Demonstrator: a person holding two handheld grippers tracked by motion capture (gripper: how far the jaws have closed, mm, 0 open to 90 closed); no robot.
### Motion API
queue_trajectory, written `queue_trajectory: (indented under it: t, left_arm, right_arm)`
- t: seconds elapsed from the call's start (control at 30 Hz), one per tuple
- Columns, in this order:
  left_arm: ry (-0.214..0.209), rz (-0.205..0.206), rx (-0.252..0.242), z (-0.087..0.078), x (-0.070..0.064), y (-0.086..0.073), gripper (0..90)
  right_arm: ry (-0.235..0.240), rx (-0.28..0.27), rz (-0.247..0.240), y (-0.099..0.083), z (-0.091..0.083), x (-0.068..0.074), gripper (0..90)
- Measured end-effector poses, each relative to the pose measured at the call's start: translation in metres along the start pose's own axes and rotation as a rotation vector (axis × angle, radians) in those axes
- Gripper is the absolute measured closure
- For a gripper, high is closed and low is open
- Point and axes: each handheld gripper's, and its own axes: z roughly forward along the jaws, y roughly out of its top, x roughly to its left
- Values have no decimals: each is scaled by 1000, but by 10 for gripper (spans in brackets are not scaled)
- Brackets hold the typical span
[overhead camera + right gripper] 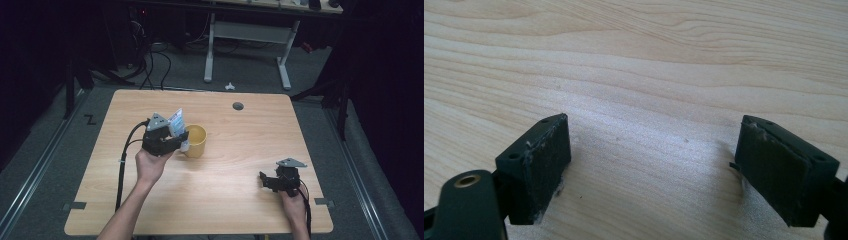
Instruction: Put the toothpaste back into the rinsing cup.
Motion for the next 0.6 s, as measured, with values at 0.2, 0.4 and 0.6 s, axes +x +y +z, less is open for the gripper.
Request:
queue_trajectory:
  t: [0.2, 0.4, 0.6]
  left_arm:
    - [18, 34, 4, 4, -1, 8, 629]
    - [14, 42, 0, 9, -1, 16, 629]
    - [1, 28, -12, 13, 0, 21, 629]
  right_arm:
    - [0, 0, 0, 0, 0, 0, 149]
    - [0, 0, 0, 0, 0, 0, 149]
    - [0, 0, 0, 0, 0, 0, 148]
